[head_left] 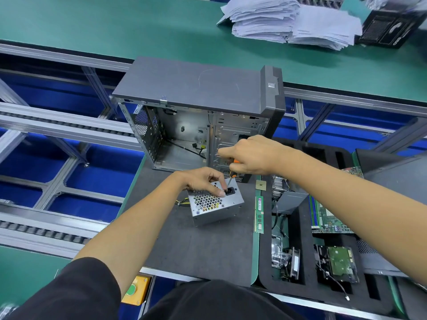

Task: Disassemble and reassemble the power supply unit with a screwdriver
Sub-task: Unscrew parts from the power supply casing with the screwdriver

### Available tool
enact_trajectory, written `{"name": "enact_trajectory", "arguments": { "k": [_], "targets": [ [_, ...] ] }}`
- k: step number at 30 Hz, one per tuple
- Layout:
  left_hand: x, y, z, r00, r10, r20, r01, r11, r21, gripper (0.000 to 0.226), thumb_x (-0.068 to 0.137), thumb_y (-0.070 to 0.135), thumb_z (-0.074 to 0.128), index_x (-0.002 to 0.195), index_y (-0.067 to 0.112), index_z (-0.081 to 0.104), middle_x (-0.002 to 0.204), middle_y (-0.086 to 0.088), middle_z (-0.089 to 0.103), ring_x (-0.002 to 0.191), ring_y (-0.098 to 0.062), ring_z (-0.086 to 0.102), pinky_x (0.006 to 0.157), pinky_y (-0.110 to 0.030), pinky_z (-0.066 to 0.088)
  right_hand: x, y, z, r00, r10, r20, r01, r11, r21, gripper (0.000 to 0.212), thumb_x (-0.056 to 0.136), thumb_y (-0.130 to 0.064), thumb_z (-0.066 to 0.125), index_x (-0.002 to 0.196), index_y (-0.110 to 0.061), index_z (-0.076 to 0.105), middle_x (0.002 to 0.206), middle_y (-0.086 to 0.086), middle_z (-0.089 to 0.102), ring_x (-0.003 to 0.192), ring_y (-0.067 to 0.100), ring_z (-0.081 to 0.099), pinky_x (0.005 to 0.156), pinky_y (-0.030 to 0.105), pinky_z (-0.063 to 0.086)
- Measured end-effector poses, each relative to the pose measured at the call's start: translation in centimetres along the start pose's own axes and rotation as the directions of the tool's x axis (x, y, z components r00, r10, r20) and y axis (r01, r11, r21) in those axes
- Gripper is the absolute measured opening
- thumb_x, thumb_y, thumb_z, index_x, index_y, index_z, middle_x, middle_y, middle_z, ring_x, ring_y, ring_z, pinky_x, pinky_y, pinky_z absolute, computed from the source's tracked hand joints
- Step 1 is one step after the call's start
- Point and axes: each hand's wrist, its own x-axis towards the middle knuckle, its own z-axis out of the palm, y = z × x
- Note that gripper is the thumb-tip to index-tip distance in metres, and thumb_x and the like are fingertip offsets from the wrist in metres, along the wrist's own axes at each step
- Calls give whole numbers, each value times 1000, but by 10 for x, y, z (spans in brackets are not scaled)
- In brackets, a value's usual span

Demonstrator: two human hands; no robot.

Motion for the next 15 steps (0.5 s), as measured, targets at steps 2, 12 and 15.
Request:
{"name": "enact_trajectory", "arguments": {
  "k": [2, 12, 15],
  "targets": [
    [0, 1, 1, 1000, -1, -4, 1, 1000, -7, 16, 86, 26, 83, 99, 22, 76, 102, 9, 72, 102, -12, 65, 97, -32, 50, -3, 0, 0, 1000, 12, 6, -12, 1000, 7, 12, 94, -35, 45, 91, -28, 36, 61, -8, 44, 53, 7, 39, 48, 29, 22],
    [-4, 17, 7, 971, 122, -207, -65, 963, 262, 18, 96, 40, 67, 94, 23, 73, 105, -2, 65, 107, -29, 54, 103, -55, 38, -38, 5, -1, 984, 166, -58, -159, 982, 102, 9, 88, -34, 48, 86, -30, 41, 59, -7, 46, 54, 6, 42, 50, 31, 27],
    [3, 34, 26, 911, 195, -362, 19, 860, 510, 20, 91, 60, 62, 92, 40, 65, 109, 17, 47, 109, -13, 35, 97, -40, 25, -68, 15, 4, 969, 230, -89, -220, 970, 104, 10, 78, -39, 47, 78, -30, 43, 55, -9, 45, 53, 0, 40, 50, 26, 23]
  ]
}}
